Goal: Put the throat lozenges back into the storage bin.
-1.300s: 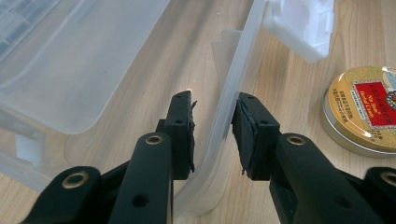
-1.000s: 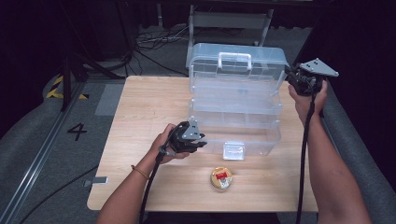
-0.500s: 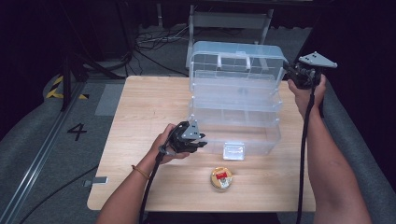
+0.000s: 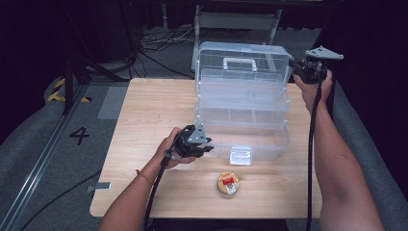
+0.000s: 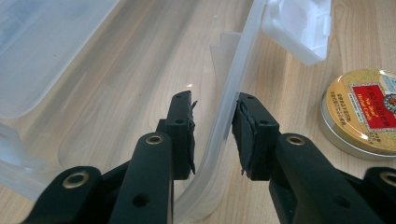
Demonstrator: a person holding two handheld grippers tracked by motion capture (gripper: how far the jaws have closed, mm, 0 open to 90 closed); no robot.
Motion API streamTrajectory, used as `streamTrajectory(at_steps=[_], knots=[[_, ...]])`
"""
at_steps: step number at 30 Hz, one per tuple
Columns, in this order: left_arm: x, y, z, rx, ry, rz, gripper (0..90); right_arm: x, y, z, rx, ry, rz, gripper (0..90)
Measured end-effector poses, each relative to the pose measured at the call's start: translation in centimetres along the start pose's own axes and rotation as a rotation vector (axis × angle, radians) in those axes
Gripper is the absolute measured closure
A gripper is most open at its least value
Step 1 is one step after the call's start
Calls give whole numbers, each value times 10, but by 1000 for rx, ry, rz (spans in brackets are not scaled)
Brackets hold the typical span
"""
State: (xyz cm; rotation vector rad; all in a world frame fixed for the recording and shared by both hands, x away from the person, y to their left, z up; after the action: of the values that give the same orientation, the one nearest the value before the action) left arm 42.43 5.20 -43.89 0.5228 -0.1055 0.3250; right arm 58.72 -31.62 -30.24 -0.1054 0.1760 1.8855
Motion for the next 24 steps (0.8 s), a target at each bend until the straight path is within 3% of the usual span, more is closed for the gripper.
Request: streamTrajectory(at_steps=[20,24], knots=[[0,-2,0,-1,2,1,687,-11,-42,-6,109,-2,6,847],[0,-2,0,0,5,2,686,-13,-48,-8,130,-25,15,846]])
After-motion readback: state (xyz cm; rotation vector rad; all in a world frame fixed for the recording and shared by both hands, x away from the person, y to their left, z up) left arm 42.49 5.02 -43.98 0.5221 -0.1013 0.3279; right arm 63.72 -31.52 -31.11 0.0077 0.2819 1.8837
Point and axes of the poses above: each handheld gripper's, and its own axes: y roughly backward along the jaws, z roughly out of its top, x roughly to its left, the point moved 3 cm from there along -y, roughly forward along the jaws, and after that the axes turned 14 degrees about -x, right-handed, at the moved point
